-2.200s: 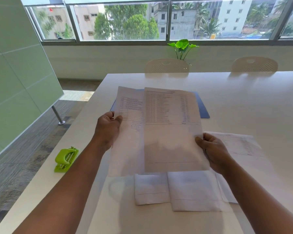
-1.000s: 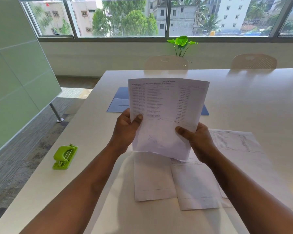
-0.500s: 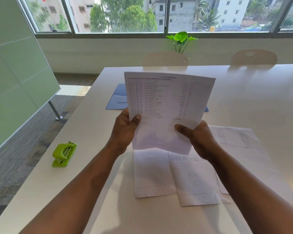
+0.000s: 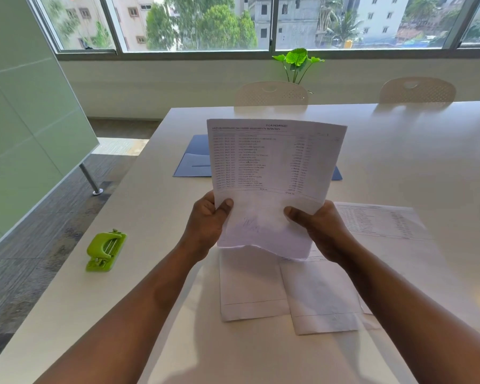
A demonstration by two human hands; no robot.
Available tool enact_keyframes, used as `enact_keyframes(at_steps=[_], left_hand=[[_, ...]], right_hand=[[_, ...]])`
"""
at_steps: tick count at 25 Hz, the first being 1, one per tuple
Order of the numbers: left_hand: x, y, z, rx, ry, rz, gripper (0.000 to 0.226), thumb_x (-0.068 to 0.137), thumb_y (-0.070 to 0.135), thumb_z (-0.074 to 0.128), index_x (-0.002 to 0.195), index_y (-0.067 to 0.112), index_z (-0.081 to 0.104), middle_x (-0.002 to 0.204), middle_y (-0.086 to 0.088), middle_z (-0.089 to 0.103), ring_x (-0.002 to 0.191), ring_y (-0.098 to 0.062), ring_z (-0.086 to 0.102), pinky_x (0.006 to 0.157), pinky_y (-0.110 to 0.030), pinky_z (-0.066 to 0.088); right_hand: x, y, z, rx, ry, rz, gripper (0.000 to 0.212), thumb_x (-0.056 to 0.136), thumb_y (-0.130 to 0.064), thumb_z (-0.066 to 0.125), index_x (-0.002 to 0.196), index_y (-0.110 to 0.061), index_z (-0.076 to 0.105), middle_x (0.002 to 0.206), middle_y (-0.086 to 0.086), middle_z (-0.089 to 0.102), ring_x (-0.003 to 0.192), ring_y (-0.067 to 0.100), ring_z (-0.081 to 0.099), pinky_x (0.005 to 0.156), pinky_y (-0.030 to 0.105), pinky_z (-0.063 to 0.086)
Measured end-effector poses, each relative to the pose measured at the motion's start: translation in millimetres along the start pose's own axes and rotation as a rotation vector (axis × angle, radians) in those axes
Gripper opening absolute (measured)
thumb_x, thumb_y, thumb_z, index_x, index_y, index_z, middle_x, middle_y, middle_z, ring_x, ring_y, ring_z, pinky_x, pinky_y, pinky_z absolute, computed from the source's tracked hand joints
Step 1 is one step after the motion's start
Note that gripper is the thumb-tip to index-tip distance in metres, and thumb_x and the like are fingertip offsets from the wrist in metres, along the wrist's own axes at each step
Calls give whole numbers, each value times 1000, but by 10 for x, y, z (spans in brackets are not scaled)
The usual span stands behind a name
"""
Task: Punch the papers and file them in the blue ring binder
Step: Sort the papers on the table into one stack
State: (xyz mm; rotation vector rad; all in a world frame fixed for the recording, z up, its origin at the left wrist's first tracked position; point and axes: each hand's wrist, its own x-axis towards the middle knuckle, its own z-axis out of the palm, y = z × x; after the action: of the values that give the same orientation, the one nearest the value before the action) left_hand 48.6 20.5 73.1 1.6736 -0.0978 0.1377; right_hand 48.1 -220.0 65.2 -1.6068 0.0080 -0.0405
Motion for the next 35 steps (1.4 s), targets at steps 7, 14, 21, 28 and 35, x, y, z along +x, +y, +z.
enact_keyframes(at_steps=[7, 14, 21, 28, 35], left_hand=[[84, -92, -97, 94, 40, -179, 19, 105, 18, 52, 117, 22, 67, 107, -1, 75, 93, -21, 73, 80, -39, 61], [47, -275, 83, 13, -37, -432, 19, 106, 16, 51, 106, 19, 70, 103, -5, 78, 91, -27, 76, 78, -44, 62], [91, -337, 273, 22, -74, -552, 20, 106, 14, 50, 111, 14, 70, 103, -8, 79, 95, -33, 75, 89, -58, 59], [104, -295, 552, 60, -158, -575, 20, 105, 10, 50, 105, 12, 70, 101, -7, 77, 90, -32, 74, 69, -42, 60], [104, -364, 642, 18, -157, -616, 19, 104, 7, 51, 106, 8, 71, 100, -10, 78, 91, -32, 74, 74, -45, 61]], right_hand=[[33, -4, -138, -13, -73, 97, 22, 93, -9, 69, 115, -10, 71, 106, 6, 78, 95, 25, 75, 83, 42, 60], [-23, 293, -592, -1060, 231, 113, 45, 84, -30, 64, 128, -19, 64, 128, 4, 68, 122, 30, 57, 96, 43, 48], [-37, 379, -985, -1258, 159, 461, 64, 86, -52, 54, 142, -23, 46, 154, 5, 39, 142, 37, 32, 104, 58, 35], [-124, 342, -1564, -1170, 337, 594, 58, 87, -39, 53, 141, -21, 46, 154, 9, 37, 140, 39, 30, 105, 60, 31], [-233, 357, -1851, -1143, 427, 638, 101, 70, -74, 73, 146, -17, 39, 148, 14, 40, 136, 40, 38, 104, 58, 38]])
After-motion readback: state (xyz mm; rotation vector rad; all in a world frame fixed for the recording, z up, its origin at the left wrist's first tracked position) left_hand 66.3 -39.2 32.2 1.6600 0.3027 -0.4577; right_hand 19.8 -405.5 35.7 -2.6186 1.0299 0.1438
